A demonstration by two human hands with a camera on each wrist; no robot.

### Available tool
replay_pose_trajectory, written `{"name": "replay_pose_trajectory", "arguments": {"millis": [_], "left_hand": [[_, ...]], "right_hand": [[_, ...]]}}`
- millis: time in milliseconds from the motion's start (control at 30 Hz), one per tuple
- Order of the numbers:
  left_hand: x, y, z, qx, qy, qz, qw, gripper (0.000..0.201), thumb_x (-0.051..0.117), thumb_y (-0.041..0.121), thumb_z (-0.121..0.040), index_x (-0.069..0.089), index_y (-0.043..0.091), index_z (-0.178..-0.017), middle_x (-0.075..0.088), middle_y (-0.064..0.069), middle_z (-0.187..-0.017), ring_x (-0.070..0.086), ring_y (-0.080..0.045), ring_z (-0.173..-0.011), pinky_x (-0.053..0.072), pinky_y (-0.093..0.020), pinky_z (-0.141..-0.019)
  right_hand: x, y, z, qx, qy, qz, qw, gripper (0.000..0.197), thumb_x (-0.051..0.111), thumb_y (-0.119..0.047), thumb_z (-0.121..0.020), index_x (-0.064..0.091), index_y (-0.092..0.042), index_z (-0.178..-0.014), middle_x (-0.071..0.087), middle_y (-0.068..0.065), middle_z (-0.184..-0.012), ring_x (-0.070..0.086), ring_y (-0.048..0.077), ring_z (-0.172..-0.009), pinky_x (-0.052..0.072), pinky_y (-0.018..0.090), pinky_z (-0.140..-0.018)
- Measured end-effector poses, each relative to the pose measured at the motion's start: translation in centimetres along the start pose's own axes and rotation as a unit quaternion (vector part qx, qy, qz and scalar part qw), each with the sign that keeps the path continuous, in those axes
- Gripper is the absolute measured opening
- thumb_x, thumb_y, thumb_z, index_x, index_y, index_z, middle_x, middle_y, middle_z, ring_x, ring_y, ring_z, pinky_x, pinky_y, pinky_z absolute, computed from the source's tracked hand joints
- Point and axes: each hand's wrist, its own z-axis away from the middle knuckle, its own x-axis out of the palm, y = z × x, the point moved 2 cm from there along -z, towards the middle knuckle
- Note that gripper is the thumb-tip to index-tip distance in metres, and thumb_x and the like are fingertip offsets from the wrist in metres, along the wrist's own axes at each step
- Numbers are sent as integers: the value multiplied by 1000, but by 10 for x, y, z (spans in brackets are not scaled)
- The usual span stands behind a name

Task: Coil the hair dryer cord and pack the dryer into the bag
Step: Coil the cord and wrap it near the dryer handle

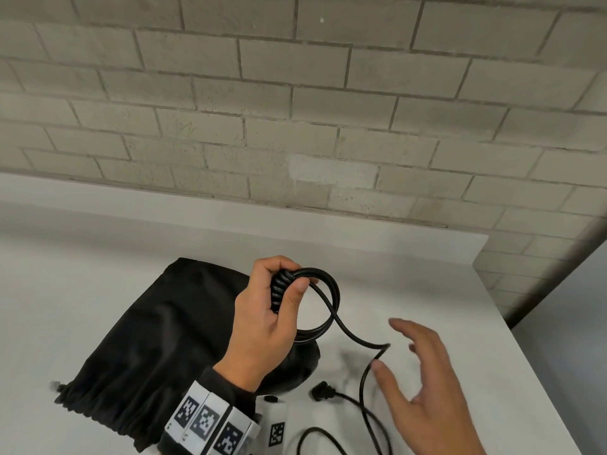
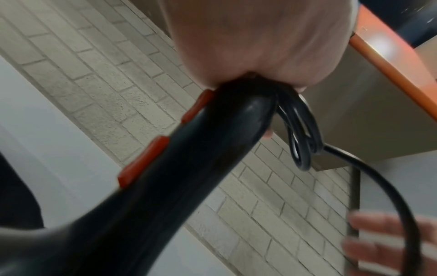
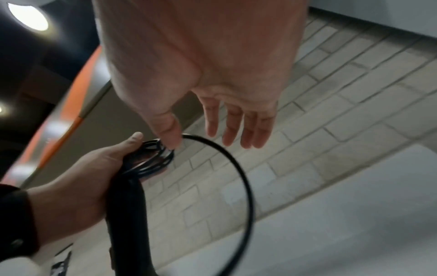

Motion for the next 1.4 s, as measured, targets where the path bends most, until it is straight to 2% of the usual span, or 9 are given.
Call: {"name": "replay_pose_trajectory", "arguments": {"millis": [67, 167, 300, 500, 600, 800, 1033, 1200, 1400], "left_hand": [[1, 0, 1, 1, -5, 4, 1000, 15, 56, 37, -92, 50, 34, -106, 67, 9, -93, 66, -11, -77, 50, -15, -67], [1, -1, 1, 2, -6, 7, 1000, 15, 56, 39, -92, 51, 36, -105, 67, 9, -92, 67, -12, -75, 52, -18, -66], [-4, -1, -2, -6, -1, 5, 1000, 18, 60, 43, -91, 50, 47, -105, 67, 10, -92, 65, -10, -65, 51, -18, -60], [0, 5, -1, -8, -40, 22, 999, 31, 62, 41, -89, 42, 45, -112, 66, 14, -102, 65, -2, -65, 49, -11, -62], [0, 6, 0, 8, -71, 24, 997, 30, 64, 41, -88, 43, 53, -106, 66, 12, -100, 64, -2, -64, 49, -13, -60], [2, 8, 4, 37, -104, 49, 993, 39, 76, 40, -82, 48, 31, -107, 72, 4, -92, 73, -18, -82, 59, -38, -71], [3, 11, 3, 75, -103, 33, 991, 37, 83, 21, -77, 51, 24, -96, 70, 13, -89, 70, -6, -74, 51, -15, -68], [2, 13, 4, 97, -110, 30, 989, 31, 79, 22, -80, 50, 17, -90, 67, 12, -81, 64, -9, -63, 49, -18, -60], [2, 9, 8, 103, -104, 45, 988, 27, 73, 27, -87, 48, 16, -91, 67, -6, -69, 63, -28, -54, 49, -43, -48]], "right_hand": [[4, -19, -8, -12, -64, -14, 998, 54, 69, -43, -81, 40, -45, -127, 48, -31, -124, 42, -10, -123, 32, 0, -91], [8, -36, -16, -51, -135, -34, 989, 34, 57, -39, -91, 40, -52, -118, 56, -25, -109, 55, -2, -108, 43, 9, -78], [-7, -55, -30, -190, -64, 7, 980, 17, 51, -26, -98, 58, -31, -112, 51, -17, -95, 56, 4, -83, 44, 15, -71], [-31, -80, -61, -260, -38, 16, 965, 17, 49, -25, -98, 62, -22, -108, 52, -6, -93, 55, 8, -79, 43, 17, -68], [-34, -89, -77, -251, -65, -27, 965, 13, 57, -22, -96, 68, -19, -102, 55, -6, -88, 54, 8, -72, 39, 11, -65], [-22, -101, -97, -210, -98, -103, 967, 10, 62, -20, -92, 71, -20, -94, 58, -11, -80, 52, 5, -64, 36, 10, -61], [-5, -93, -104, -141, -75, -173, 972, 7, 69, -21, -88, 75, -20, -90, 68, -4, -81, 64, 18, -75, 52, 35, -67], [5, -87, -105, -101, -76, -190, 974, 7, 71, -20, -86, 77, -23, -85, 69, -6, -78, 64, 17, -74, 55, 37, -62], [12, -75, -102, -52, -93, -240, 965, 14, 69, -15, -88, 77, -26, -91, 71, -7, -84, 57, 14, -62, 47, 29, -61]]}}
